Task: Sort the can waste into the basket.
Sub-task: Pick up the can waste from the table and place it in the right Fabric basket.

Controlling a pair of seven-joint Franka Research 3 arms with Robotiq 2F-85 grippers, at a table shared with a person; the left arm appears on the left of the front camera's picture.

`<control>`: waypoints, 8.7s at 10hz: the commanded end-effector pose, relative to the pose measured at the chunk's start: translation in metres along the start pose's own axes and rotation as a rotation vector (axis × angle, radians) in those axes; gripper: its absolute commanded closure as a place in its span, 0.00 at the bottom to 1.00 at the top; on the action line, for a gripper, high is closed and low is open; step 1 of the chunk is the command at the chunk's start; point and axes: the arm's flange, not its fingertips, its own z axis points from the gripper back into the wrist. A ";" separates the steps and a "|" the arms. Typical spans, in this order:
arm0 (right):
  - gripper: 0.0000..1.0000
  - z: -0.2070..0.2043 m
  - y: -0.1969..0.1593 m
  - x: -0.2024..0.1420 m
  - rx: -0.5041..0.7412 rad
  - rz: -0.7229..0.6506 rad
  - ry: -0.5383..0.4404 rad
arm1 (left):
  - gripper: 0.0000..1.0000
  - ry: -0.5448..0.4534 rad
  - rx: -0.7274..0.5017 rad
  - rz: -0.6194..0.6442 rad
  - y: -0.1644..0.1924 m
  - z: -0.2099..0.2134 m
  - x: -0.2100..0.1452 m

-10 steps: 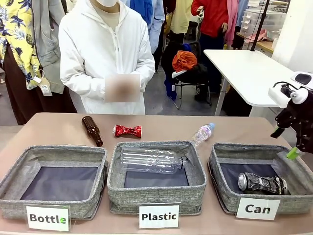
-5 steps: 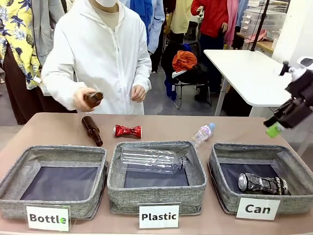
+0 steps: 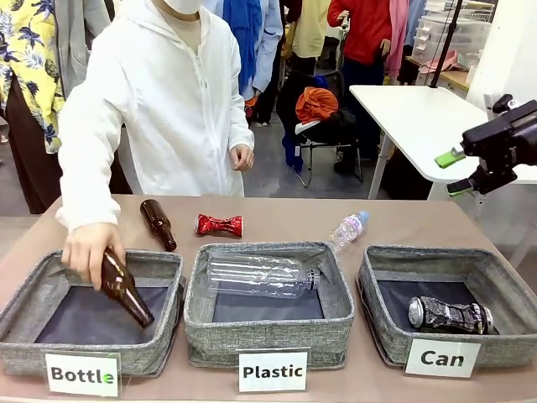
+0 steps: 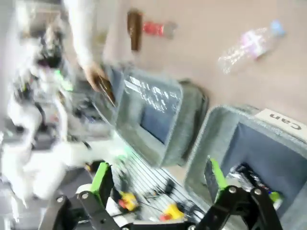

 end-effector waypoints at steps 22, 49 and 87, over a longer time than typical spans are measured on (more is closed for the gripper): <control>0.00 -0.001 0.008 -0.006 -0.050 0.147 0.063 | 0.00 0.344 0.008 0.166 0.048 -0.072 -0.040; 0.00 -0.001 0.008 -0.006 -0.050 0.147 0.063 | 0.00 0.300 0.290 0.314 0.083 -0.061 0.032; 0.00 -0.001 0.008 -0.006 -0.050 0.147 0.063 | 0.00 1.131 -0.078 -1.394 0.004 -0.554 -0.017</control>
